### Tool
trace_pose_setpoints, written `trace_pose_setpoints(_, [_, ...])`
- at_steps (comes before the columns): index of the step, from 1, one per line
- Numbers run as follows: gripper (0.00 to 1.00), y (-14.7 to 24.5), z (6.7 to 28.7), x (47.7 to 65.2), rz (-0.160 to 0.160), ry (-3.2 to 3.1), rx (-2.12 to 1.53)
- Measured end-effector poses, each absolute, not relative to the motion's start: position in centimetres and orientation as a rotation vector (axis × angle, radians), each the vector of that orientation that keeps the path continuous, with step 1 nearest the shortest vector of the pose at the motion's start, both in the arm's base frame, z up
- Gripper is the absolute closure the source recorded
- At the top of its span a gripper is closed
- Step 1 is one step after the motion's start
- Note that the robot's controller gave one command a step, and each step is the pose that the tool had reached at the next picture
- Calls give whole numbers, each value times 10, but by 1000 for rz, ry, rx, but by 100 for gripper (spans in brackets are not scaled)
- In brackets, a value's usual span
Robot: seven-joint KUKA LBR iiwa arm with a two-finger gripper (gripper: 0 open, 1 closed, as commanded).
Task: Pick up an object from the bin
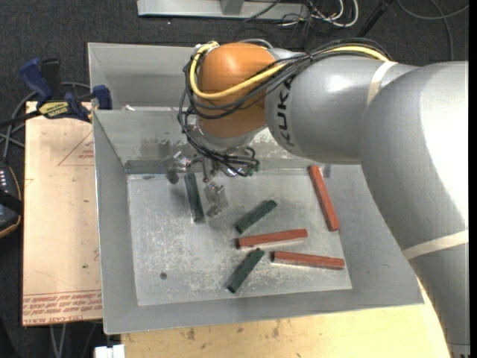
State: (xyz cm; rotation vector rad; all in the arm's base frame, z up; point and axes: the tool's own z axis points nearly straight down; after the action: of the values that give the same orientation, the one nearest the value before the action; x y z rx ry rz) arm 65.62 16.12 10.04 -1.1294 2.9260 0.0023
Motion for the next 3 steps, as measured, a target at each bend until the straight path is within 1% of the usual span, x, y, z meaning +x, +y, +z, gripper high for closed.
trace_pose_setpoints(1, [0, 153, 70, 657, 1, 2741, -1528])
trace_pose_setpoints(2, [0, 154, 71, 657, 3, 2742, -1522])
trace_pose_setpoints(3, [100, 154, 71, 658, 4, 2742, -1521])
